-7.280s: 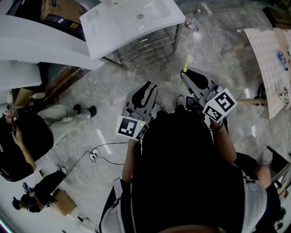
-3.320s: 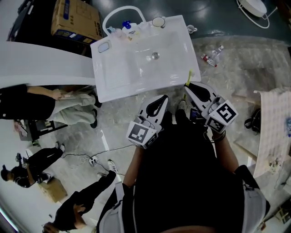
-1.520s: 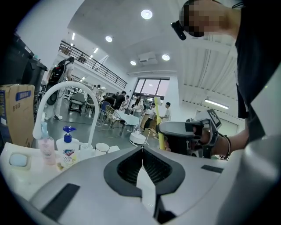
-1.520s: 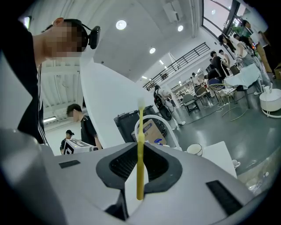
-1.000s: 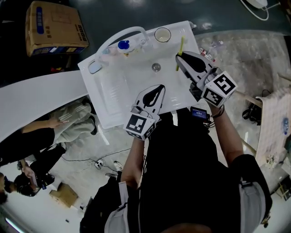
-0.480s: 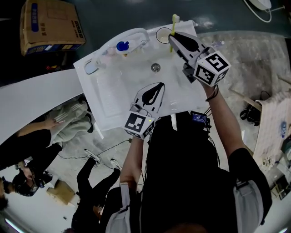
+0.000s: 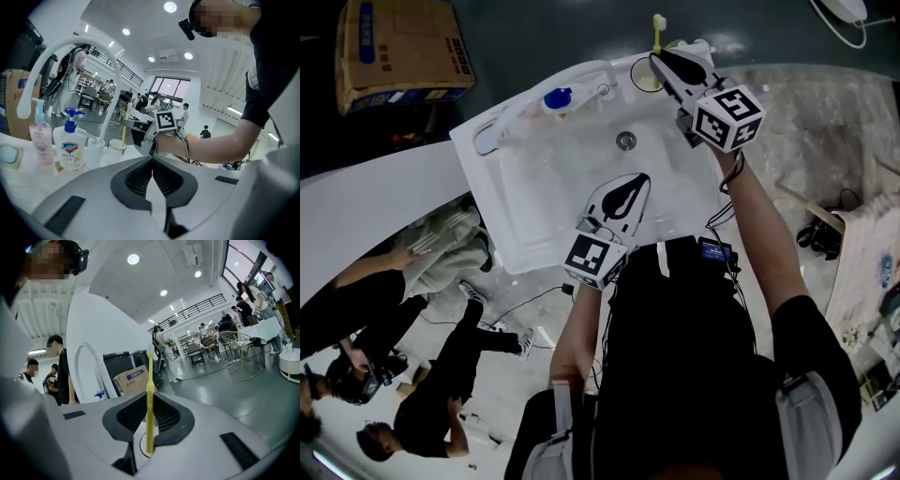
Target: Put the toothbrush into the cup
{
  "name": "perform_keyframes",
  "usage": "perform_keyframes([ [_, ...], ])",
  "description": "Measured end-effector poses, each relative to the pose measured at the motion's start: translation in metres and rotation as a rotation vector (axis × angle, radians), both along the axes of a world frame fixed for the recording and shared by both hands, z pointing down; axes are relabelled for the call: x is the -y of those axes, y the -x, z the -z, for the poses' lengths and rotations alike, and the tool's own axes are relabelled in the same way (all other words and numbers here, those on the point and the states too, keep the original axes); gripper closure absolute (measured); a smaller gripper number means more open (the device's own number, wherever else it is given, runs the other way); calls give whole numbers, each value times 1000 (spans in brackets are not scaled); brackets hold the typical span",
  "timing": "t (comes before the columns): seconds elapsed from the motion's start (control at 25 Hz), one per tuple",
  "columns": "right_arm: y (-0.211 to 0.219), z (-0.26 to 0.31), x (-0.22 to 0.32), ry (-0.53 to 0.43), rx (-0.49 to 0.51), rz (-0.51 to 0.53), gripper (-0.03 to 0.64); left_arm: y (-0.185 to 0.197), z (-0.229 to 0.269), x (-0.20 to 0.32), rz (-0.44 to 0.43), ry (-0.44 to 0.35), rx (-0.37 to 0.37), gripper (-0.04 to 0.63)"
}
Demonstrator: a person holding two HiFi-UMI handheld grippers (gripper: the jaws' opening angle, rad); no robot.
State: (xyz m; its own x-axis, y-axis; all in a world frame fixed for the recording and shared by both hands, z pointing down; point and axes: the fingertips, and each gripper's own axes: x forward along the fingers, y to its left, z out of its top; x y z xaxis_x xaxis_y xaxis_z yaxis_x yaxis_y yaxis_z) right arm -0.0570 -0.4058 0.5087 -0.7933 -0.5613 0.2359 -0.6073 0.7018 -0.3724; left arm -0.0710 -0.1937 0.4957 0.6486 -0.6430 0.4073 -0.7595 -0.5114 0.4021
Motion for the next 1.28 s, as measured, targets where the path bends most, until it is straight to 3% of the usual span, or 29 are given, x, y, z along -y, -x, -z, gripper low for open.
perform_keyframes([
  [0.16,1,-23,4,7,-35,1,568,-3,0,4,14,-43,-53,583],
  [0.36,6,-37,2,6,-54,9,568,-1,-4,-2,-14,-23,-27,583],
  [0.6,10,-45,1,-35,-145,14,568,2,-1,1,19,-25,-58,583],
  [0.72,11,-43,0,-52,-179,14,568,5,-3,0,9,-9,-34,583],
  [1.0,10,-50,-4,-31,-237,23,568,6,-5,-1,9,2,-25,583],
  [1.28,7,-63,-7,-1,-278,29,568,-2,0,1,15,-25,-78,583],
])
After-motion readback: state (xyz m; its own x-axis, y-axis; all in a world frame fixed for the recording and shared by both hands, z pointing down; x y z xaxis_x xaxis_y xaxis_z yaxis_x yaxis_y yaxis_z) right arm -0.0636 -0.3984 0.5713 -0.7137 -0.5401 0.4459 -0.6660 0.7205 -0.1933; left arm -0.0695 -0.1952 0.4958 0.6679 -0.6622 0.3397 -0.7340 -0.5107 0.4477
